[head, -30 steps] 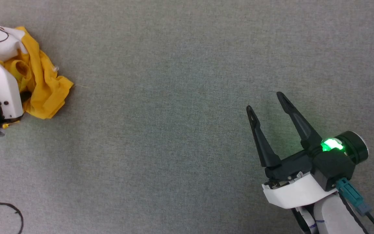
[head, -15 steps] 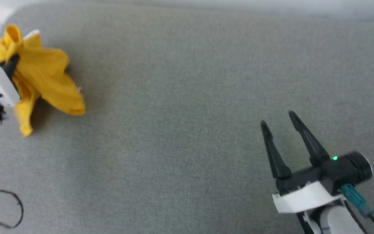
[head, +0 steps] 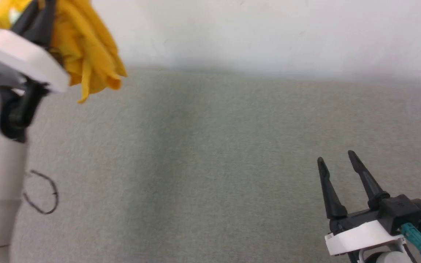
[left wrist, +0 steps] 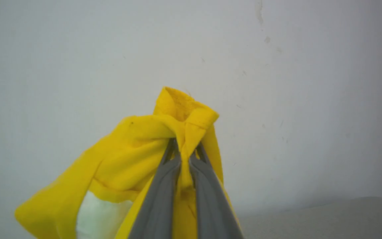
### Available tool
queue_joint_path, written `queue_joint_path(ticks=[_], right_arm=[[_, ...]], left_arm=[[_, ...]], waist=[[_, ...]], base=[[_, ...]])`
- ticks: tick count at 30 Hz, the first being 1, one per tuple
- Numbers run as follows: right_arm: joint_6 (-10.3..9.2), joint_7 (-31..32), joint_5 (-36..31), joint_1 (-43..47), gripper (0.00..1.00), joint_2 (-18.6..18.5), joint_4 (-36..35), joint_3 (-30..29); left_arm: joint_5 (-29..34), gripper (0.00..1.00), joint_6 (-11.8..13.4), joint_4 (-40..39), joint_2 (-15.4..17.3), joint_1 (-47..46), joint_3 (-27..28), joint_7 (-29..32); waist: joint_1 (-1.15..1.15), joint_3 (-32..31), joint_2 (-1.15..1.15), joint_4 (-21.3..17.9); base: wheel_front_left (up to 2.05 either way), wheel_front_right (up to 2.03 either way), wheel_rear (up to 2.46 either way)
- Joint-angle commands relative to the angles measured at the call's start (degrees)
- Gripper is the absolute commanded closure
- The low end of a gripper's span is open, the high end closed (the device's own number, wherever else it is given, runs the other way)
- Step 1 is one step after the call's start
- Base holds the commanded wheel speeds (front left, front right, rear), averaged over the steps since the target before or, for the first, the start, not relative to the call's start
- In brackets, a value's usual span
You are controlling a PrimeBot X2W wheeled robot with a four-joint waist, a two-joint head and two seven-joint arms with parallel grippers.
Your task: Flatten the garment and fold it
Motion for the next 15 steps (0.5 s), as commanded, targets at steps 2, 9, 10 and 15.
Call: queue_joint_path(ticks=[2,9,10,15], right_arm=[[-0.11,-0.2,0.7,0.6,0.0,0.1,-0.3,-0.9],[-0.11,0.2,0.6,-0.3,0.0,0.1,-1.0,-1.4],[-0.11,0.4,0.6,-0.5,0.0,0.1,-1.1,-1.5],[-0.11,0.8,1.0,-0.8,0.0,0.1,-1.5,-1.3]], left_arm=[[0.2,1.0,0.6,-3.3,-3.3,-0.6,-1.3,-1.3],[0.9,1.0,2.2,-8.7,-11.1,1.6,-6.6,-3.2],[0.9,1.0,2.5,-8.8,-12.6,2.5,-7.7,-3.5],[-1.1,1.0,2.9,-5.5,-18.9,9.3,-11.0,-7.0]], waist=[[0.02,-3.0,-0.01,-4.4],[0.02,-1.7,-0.01,-9.5],[0.02,-1.4,-0.01,-10.4],[0.02,0.6,-0.01,-14.8]], base=[[0.0,0.0,0.0],[0.0,0.0,0.0],[0.0,0.0,0.0],[0.0,0.0,0.0]])
